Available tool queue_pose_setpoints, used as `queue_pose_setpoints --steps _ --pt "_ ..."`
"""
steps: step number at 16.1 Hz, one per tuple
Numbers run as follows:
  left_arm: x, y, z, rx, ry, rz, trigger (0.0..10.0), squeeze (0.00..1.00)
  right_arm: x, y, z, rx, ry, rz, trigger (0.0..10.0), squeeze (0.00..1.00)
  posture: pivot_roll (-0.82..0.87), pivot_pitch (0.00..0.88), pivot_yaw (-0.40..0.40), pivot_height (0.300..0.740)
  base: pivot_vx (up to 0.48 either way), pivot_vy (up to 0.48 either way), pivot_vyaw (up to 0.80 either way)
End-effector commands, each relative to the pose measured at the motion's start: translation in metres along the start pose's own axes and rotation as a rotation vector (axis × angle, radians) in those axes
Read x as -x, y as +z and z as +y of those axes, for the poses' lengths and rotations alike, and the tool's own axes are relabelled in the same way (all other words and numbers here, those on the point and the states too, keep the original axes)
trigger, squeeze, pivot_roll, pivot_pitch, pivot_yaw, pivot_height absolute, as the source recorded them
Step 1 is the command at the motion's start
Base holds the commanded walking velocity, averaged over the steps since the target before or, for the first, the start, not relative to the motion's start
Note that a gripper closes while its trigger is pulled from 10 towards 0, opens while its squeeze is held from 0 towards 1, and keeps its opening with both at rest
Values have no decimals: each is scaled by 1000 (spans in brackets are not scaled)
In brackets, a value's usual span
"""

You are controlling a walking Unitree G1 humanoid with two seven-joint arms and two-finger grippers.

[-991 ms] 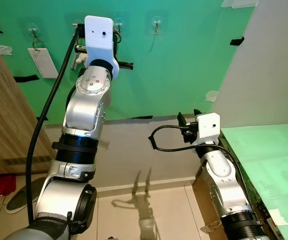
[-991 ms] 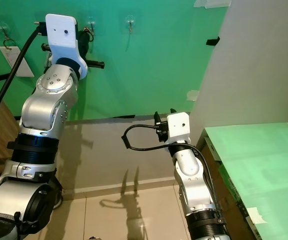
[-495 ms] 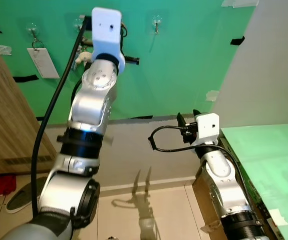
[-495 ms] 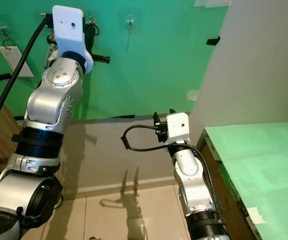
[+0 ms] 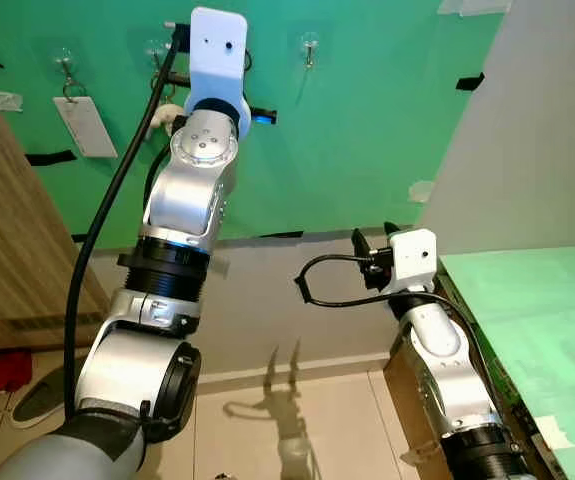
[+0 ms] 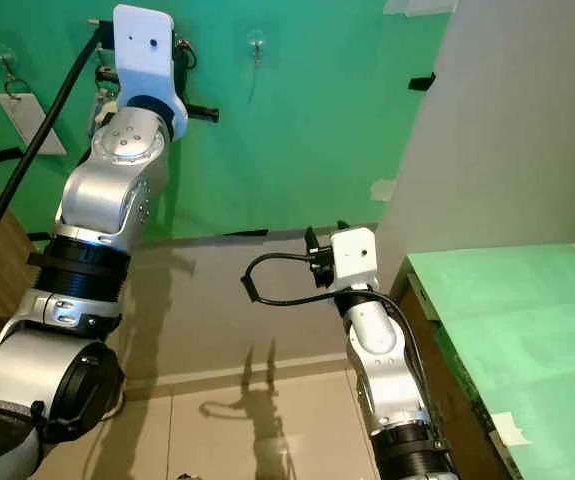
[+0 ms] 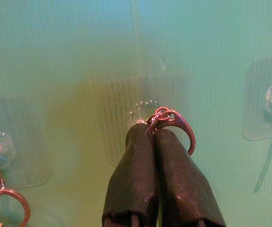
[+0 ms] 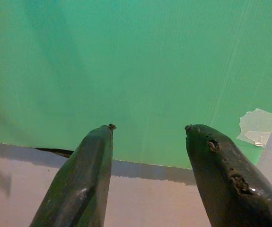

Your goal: Hang keys on a hook

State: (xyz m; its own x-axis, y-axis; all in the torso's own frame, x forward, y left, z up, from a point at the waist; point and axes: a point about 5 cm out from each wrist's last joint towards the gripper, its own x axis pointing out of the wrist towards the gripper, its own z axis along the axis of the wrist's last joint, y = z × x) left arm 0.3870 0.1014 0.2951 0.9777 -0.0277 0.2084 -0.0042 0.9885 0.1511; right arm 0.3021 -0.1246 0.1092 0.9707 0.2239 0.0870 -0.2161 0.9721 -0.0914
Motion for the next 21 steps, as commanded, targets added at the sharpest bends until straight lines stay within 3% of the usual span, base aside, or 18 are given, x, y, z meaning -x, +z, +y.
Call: queue_pose_setpoints --steps 1,6,11,15,17,21 --pt "-3 -8 9 -9 48 63 10000 0 2 -4 1 -3 5 26 10000 0 35 0 7 740 0 0 0" --pt "-2 -8 11 4 49 74 10000 0 2 -6 2 -5 15 35 10000 0 38 0 4 740 0 0 0" --pt "6 1 4 -9 29 -1 10000 0 3 -6 2 -5 15 35 10000 0 36 0 4 740 0 0 0" --pt "17 -14 5 -17 21 38 10000 0 5 -6 2 -10 12 38 10000 0 33 0 5 740 0 0 0" --pt "22 -16 9 -13 28 38 10000 0 7 1 4 -58 36 -13 10000 0 35 0 3 740 0 0 0" --pt "28 2 11 58 33 -76 10000 0 7 11 11 -47 93 -59 10000 0 37 0 -2 740 0 0 0"
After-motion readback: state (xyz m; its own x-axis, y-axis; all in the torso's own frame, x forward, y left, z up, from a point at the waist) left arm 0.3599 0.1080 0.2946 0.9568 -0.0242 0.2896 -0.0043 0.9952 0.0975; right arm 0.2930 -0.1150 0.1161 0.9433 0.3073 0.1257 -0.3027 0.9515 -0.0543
